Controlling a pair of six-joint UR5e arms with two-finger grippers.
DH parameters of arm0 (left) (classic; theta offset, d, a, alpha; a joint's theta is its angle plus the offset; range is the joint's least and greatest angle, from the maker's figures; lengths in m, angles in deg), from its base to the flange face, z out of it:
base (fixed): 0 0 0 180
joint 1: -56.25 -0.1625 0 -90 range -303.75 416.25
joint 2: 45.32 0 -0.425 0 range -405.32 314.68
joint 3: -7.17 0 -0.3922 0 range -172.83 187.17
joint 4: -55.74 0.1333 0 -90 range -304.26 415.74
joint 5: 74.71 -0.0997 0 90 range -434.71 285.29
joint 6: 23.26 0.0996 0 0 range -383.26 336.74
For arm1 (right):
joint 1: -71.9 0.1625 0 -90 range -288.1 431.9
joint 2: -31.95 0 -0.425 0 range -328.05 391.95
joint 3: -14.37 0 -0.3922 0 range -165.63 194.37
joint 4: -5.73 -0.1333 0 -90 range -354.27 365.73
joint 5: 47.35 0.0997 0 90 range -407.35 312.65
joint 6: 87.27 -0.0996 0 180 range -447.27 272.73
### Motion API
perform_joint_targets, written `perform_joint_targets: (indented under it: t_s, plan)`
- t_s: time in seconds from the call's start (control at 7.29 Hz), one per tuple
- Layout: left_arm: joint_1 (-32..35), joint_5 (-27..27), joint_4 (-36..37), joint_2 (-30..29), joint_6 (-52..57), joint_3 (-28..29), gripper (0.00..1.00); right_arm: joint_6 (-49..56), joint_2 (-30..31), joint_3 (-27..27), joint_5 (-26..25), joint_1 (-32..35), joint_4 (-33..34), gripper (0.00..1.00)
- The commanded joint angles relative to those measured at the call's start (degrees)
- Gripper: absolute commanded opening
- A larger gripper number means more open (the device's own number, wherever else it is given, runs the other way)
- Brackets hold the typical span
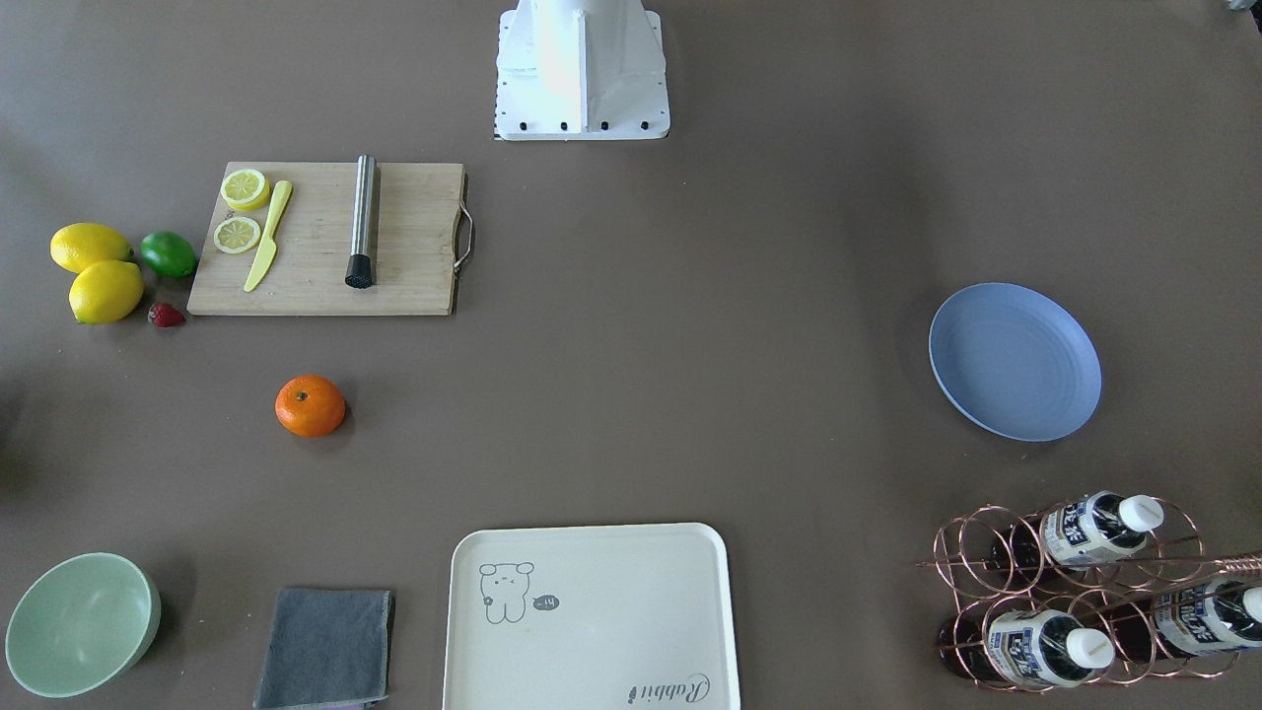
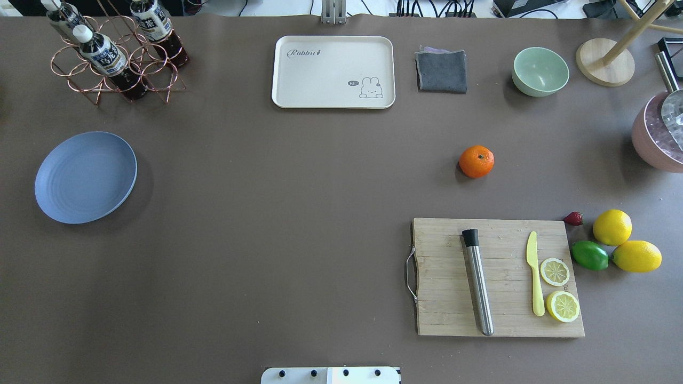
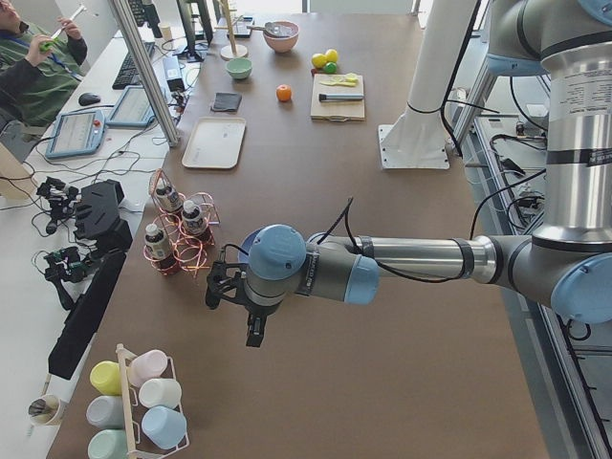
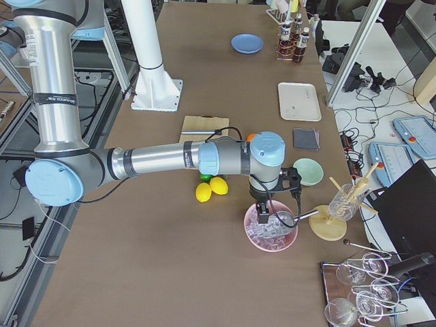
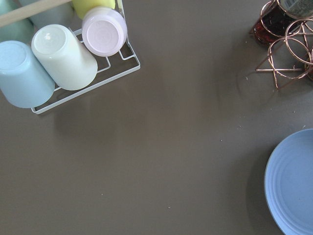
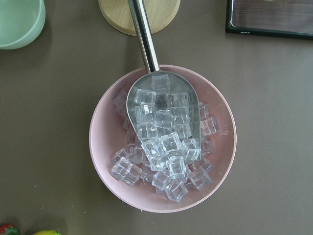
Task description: Pick orange to plate
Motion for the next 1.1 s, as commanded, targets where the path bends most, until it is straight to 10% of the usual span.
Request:
perform_joint_targets:
  t_s: [0.0, 0.96]
  plan:
    - [-0.12, -0.71, 0.19, -0.25, -0.09, -0.05, 0.98, 0.0, 0.39, -0.02, 0.0, 0.0, 0.02, 1.0]
    - [-2.06, -0.63, 0.2, -2.88, -0.44, -0.58, 0.98, 0.09, -0.04, -2.56, 1.23, -0.09, 0.37, 1.0]
